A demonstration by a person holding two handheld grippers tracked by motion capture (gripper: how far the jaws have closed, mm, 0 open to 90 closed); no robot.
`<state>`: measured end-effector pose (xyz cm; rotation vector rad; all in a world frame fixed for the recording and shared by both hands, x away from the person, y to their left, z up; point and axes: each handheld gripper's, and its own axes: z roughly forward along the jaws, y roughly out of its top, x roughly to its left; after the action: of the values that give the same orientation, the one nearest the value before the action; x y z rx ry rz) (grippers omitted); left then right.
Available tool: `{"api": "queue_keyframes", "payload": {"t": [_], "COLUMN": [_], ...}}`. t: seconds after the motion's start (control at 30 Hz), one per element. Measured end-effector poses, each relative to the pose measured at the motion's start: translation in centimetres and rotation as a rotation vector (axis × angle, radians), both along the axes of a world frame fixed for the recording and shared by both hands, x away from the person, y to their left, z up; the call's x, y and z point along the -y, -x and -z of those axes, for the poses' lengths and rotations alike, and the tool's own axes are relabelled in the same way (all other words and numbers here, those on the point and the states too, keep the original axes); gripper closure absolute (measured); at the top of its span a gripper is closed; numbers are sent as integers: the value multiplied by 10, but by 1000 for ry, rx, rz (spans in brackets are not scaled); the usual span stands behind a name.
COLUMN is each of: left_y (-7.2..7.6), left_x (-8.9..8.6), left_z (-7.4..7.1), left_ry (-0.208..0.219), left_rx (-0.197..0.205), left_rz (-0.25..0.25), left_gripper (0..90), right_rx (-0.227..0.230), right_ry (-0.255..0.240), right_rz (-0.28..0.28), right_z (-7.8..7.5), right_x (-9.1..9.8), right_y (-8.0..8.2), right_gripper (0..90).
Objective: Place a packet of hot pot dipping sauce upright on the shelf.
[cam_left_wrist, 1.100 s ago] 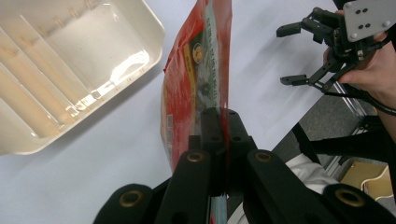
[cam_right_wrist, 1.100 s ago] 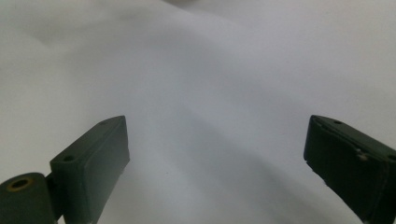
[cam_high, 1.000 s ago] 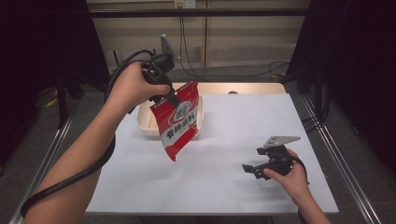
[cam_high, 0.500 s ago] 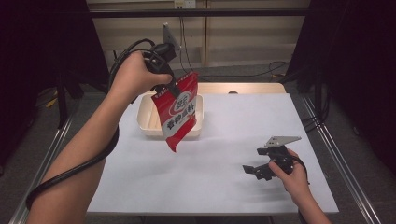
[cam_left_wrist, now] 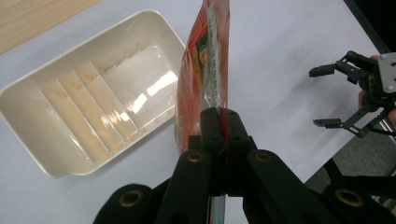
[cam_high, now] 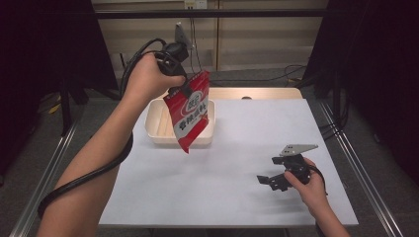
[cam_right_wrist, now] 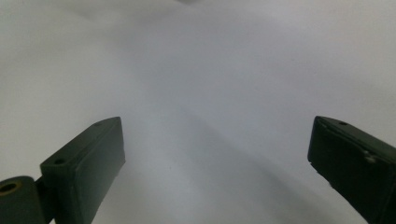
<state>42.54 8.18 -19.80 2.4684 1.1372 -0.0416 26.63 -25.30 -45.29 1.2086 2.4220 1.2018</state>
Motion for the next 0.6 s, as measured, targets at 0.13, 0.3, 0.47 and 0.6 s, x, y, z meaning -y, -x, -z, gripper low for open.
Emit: {"api": "queue_keyframes", "payload": {"t": [0.13, 0.3, 0.47, 0.6], "left_y": [-4, -7, -13, -17], "left_x": [-1, 0, 1, 3], "left_z": [-2, -2, -1, -1], "left_ry": [-8, -4, -4, -13], "left_rx": [14, 9, 9, 18], "left_rz": [-3, -20, -34, -26], "left_gripper": [900, 900, 900, 900], "right_rx": [4, 2, 2, 2], "right_ry": [0, 2, 1, 0], "right_rz": [-4, -6, -8, -7], "right_z": [0, 0, 0, 0], "right_x": [0, -1, -1, 0], "right_y": [0, 0, 0, 0], "right_gripper": [34, 34, 34, 34]}}
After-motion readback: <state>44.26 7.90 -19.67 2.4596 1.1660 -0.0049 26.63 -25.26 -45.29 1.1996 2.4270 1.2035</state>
